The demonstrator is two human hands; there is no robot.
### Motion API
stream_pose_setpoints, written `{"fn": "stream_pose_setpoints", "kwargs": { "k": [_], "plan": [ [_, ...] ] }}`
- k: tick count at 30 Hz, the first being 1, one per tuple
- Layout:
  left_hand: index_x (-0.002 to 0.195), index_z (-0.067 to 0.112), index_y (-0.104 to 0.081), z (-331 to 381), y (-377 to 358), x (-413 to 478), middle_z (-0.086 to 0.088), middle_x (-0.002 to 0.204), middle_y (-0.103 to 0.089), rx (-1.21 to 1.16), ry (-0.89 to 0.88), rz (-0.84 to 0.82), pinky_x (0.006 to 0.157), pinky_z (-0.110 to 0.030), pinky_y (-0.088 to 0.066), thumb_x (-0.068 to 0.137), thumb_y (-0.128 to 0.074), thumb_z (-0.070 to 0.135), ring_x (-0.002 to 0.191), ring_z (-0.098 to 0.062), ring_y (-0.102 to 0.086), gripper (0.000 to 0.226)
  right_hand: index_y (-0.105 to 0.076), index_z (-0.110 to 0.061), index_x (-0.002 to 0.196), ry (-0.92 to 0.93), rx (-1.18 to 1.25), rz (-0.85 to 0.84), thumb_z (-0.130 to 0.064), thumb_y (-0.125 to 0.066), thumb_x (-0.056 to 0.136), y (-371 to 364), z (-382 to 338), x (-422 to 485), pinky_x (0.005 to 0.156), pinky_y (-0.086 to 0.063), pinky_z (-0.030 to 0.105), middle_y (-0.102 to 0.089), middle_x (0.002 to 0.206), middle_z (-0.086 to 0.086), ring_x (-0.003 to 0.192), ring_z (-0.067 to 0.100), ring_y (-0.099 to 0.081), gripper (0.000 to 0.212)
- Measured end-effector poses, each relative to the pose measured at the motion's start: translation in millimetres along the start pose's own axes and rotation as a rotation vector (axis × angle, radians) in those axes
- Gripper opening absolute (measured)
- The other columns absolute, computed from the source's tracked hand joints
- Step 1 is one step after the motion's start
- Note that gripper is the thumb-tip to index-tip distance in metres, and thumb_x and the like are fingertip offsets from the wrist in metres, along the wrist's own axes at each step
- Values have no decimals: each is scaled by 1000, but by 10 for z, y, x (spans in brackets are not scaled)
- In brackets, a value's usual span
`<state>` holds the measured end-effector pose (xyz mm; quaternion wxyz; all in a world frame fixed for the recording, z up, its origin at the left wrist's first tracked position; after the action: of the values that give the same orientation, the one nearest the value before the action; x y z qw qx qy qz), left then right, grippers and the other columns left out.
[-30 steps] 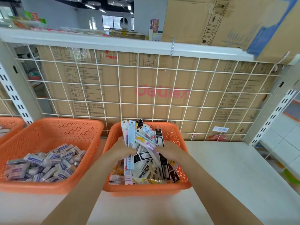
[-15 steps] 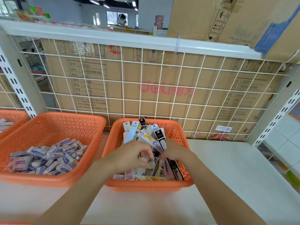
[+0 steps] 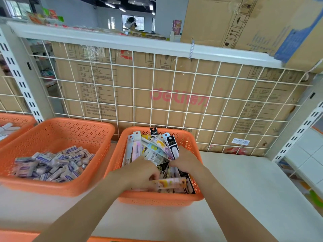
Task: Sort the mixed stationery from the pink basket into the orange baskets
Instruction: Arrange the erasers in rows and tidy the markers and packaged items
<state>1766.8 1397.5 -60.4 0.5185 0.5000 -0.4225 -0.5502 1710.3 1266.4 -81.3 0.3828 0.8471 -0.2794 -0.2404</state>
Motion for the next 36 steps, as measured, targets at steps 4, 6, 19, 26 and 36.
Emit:
{"fn": "stream_pose_setpoints", "kwargs": {
  "k": [4, 6, 19, 26, 36],
  "plan": [
    [82, 24, -57, -170, 187, -131, 13, 66, -49, -265, 109, 72, 57, -18, -31, 88, -62, 28, 60, -1, -44, 9, -43, -4, 121, 4, -10, 12, -17, -66, 84, 62, -19, -11, 75, -39, 27, -57, 118, 11, 100, 25, -54, 46],
    [72, 30, -42, -320, 226, -178, 11, 66, -44, -317, 200, 120, 56, -24, -30, 90, -60, 25, 58, -3, -39, 26, -40, -3, 127, -1, 30, 2, -14, -66, 84, 86, -5, -3, 77, -38, 26, -54, 124, 12, 101, 23, -51, 51],
    [148, 24, 15, -469, -171, 27, -4, 153, 27, -239, 562, 0, 114, -50, 1, 72, -67, 61, 140, -28, 25, 118, -58, -9, 111, 0, 446, 14, 5, -58, 76, 71, -16, -2, 65, -42, 22, -63, 99, 7, 86, 18, -56, 38],
    [142, 19, 31, -588, -217, 117, -12, 152, 27, -553, 653, 45, 112, -41, -21, 74, -75, 40, 144, -33, 6, 128, -38, -6, 130, -38, 69, -96, -39, -75, 75, -102, -79, 2, 77, -37, 27, -50, 125, 3, 111, 23, -51, 74],
    [143, 6, 24, -770, -253, 116, -22, 155, -8, -702, 822, -59, 100, -38, -38, 92, -47, 3, 130, -33, -40, 87, -36, -3, 126, -90, 148, 53, -32, -64, 85, 119, -93, 52, 74, -41, 26, -55, 104, 5, 94, 23, -55, 57]
  ]
}}
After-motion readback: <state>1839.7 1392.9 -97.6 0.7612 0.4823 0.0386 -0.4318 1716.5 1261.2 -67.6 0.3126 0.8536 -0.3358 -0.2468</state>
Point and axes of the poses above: each hand's wrist, its own x-axis towards the middle knuckle, its own y-axis out of the back of the hand, z = x × y, the point moved 6 cm from there along x, towards the middle knuckle
